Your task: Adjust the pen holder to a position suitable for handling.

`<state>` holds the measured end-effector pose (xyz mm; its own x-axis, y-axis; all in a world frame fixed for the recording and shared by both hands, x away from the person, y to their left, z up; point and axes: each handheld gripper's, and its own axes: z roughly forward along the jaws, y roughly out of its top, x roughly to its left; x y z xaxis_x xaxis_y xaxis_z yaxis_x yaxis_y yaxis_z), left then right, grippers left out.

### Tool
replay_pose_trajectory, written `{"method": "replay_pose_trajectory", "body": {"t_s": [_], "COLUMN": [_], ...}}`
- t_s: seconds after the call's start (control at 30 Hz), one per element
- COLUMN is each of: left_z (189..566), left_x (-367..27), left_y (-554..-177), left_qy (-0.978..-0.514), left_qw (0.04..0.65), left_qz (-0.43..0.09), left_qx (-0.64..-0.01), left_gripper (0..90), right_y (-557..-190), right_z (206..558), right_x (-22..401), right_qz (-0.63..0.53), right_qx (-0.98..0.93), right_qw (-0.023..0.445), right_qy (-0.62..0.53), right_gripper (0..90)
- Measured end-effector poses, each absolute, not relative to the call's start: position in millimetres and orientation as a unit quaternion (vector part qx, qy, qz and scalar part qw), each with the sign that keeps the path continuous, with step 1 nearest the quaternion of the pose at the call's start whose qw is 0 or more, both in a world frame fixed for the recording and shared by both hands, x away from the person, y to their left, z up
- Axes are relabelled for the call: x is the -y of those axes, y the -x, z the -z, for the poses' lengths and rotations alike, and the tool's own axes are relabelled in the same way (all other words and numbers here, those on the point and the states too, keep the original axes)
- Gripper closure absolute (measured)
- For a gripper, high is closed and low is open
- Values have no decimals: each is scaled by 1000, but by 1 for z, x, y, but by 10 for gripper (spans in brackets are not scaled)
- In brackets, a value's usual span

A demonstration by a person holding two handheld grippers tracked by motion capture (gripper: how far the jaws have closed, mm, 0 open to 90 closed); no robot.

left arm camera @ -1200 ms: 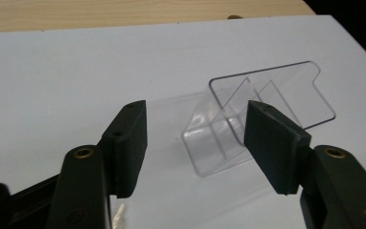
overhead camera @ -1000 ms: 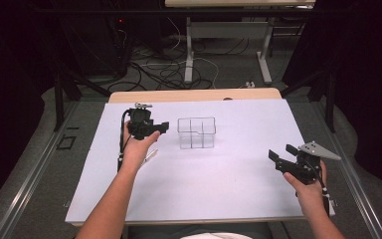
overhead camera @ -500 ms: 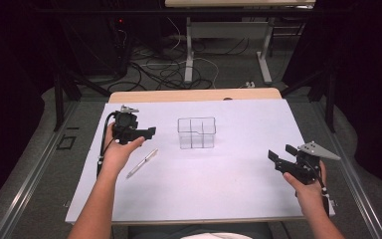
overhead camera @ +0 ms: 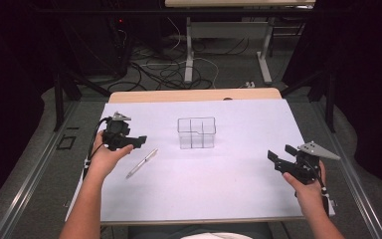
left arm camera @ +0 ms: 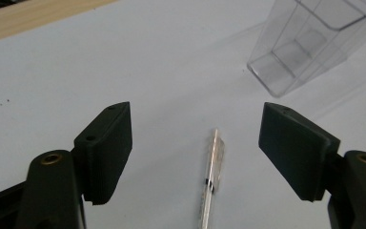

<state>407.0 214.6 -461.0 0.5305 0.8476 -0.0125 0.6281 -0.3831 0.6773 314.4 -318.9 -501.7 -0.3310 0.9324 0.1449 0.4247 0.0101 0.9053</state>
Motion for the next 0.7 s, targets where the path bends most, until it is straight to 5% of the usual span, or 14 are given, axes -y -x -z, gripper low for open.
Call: {"method": "replay_pose_trajectory", "body": {"t_s": [0.7], "left_z": [495], "left_x": [-223], "left_y": [-410], "left_qy": [-843], "left_qw": [250], "left_qz": [-142], "left_qx": [-454], "left_gripper": [385], "right_y": [-318], "right_z": [503], "right_x": [317], "right_qz": [-478], "right_qx": [-673], "right_qw": [259], "right_qy": [-502], "right_gripper": [181]}}
